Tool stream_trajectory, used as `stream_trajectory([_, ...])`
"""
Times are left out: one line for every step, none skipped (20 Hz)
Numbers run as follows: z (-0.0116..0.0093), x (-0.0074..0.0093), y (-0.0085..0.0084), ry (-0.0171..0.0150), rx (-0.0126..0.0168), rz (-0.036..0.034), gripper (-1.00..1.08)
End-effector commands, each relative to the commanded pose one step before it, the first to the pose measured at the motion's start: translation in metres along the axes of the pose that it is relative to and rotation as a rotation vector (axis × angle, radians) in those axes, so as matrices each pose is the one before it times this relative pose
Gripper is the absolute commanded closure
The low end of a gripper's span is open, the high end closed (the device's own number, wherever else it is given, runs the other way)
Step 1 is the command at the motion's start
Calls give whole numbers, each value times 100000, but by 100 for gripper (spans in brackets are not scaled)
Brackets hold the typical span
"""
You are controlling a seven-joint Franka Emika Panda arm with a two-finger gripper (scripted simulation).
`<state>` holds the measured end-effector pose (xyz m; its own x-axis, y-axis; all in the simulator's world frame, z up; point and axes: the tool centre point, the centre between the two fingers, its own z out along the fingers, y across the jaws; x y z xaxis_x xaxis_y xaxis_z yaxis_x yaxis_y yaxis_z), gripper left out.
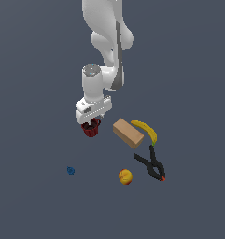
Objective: Pick up a designated object from a clutter of objects.
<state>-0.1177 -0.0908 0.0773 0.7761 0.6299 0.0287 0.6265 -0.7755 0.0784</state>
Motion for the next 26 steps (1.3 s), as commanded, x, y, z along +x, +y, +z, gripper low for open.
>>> stream_trajectory([387, 15, 36, 51, -62, -25, -60])
stream_trajectory([43, 33, 1, 35, 10, -59, -60])
stream_trajectory([13, 9, 9, 0, 0, 0, -60])
stream_trajectory([0, 0, 0, 0, 0, 0, 108])
stream_trajectory([0, 0, 0, 0, 0, 0, 108])
stream_trajectory([0, 0, 0, 0, 0, 0, 108])
stream_trajectory([0, 0, 0, 0, 0, 0, 108])
stream_trajectory([0, 0, 0, 0, 0, 0, 108])
stream_trajectory([0, 0, 0, 0, 0, 0, 108])
stream_trajectory([0, 0, 0, 0, 0, 0, 108])
stream_trajectory([0, 0, 0, 0, 0, 0, 108])
stream_trajectory([0, 0, 0, 0, 0, 0, 108])
stream_trajectory([0, 0, 0, 0, 0, 0, 108])
stream_trajectory([8, 85, -125, -10, 101, -351, 108])
stream_trajectory([-17, 8, 9, 0, 0, 0, 108])
stream_trajectory([-50, 23, 28, 0, 0, 0, 108])
stream_trajectory([-84, 39, 47, 0, 0, 0, 108])
stream_trajectory([-117, 54, 66, 0, 0, 0, 108])
stream_trajectory([-151, 70, 85, 0, 0, 0, 108])
stream_trajectory([-185, 86, 105, 0, 0, 0, 108])
stream_trajectory([-220, 102, 124, 0, 0, 0, 108])
stream_trajectory([-254, 118, 144, 0, 0, 0, 108])
stream_trajectory([-289, 134, 163, 0, 0, 0, 108])
stream_trajectory([-324, 151, 184, 0, 0, 0, 108])
stream_trajectory([-360, 168, 204, 0, 0, 0, 108])
stream_trajectory([-397, 185, 225, 0, 0, 0, 108])
